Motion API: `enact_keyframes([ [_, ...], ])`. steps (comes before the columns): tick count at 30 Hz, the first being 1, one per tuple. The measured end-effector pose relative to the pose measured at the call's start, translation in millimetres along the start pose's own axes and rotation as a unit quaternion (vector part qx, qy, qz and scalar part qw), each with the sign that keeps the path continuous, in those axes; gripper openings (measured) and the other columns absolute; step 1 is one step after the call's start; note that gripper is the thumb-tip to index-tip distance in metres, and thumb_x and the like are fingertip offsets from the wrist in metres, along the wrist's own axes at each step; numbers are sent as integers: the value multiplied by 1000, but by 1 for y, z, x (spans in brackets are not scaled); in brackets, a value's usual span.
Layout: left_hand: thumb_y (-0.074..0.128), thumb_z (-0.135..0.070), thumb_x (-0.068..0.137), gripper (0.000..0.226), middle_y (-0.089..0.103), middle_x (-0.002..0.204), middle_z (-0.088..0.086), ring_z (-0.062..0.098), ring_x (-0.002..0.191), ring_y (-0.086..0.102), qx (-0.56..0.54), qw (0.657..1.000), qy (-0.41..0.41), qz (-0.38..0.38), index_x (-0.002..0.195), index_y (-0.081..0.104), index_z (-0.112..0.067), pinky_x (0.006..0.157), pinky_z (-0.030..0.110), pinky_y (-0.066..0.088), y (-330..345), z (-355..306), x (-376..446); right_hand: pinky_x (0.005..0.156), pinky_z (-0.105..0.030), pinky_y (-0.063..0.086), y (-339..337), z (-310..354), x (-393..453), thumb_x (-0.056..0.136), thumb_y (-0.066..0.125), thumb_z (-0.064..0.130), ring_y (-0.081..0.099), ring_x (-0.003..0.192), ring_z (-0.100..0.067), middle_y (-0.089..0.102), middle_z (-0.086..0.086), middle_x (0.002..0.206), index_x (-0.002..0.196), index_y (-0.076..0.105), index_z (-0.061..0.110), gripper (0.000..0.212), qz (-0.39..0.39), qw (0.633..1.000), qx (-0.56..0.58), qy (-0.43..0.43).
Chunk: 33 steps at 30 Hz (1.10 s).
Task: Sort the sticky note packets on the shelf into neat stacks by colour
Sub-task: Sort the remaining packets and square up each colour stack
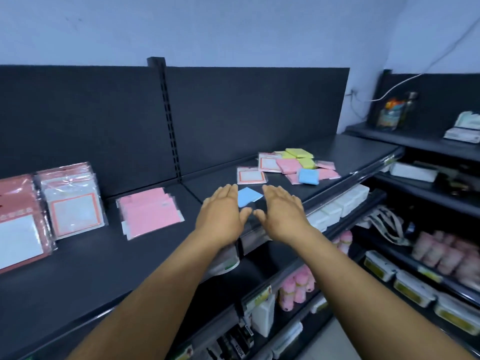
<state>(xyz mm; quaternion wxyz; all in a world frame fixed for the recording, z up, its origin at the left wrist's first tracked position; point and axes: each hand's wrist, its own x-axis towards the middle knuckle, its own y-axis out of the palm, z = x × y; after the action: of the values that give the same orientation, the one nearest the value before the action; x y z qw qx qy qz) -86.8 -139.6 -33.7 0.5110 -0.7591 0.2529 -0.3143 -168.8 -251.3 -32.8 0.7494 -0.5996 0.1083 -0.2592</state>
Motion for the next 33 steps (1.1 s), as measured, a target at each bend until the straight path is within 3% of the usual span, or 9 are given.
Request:
enact_keyframes([
  [9, 42, -43, 97, 62, 32, 152, 1, 19, 141, 26, 0, 1000, 27, 9, 149, 25, -14, 114, 36, 24, 27, -4, 106, 116, -39, 17, 2, -43, 79, 96, 47, 42, 20, 144, -20, 27, -2, 155, 150, 20, 14, 66, -17, 999, 3, 39],
  [14, 38, -41, 99, 62, 21, 158, 2, 18, 145, 19, 26, 999, 6, 48, 151, 20, -14, 117, 37, 19, 45, -1, 139, 118, -39, 13, 13, -65, 114, 98, 43, 42, 15, 146, -19, 20, -2, 158, 151, 18, 14, 66, 26, 999, -5, 32],
  [21, 32, -33, 102, 52, 18, 158, 1, 18, 145, 17, 33, 992, -34, 118, 151, 20, -18, 114, 39, 19, 65, -6, 174, 112, -39, 23, 28, -81, 181, 98, 40, 35, 28, 140, -24, 32, -6, 152, 146, 27, 13, 55, 63, 998, -7, -29],
  [27, 23, -35, 103, 46, 21, 157, 2, 20, 142, 21, 76, 983, -98, 134, 146, 29, -19, 113, 44, 20, 77, -9, 190, 119, -38, 9, 39, -89, 226, 102, 29, 27, 5, 148, -21, 4, -8, 161, 153, 7, 9, 58, 121, 990, -35, -70],
  [30, 22, -37, 103, 50, 15, 159, 4, 20, 145, 16, 112, 974, -138, 142, 149, 24, -20, 116, 45, 13, 77, -10, 188, 118, -36, 8, 44, -87, 236, 102, 28, 23, 6, 148, -21, 6, -9, 161, 153, 6, 8, 57, 148, 983, -18, -104],
  [33, 19, -40, 101, 49, 32, 150, 6, 21, 138, 29, 127, 966, -191, 116, 140, 37, -17, 112, 45, 22, 75, 0, 181, 119, -33, 12, 49, -82, 234, 103, 29, 23, 13, 147, -21, 14, -9, 159, 152, 10, 8, 56, 153, 973, 5, -175],
])
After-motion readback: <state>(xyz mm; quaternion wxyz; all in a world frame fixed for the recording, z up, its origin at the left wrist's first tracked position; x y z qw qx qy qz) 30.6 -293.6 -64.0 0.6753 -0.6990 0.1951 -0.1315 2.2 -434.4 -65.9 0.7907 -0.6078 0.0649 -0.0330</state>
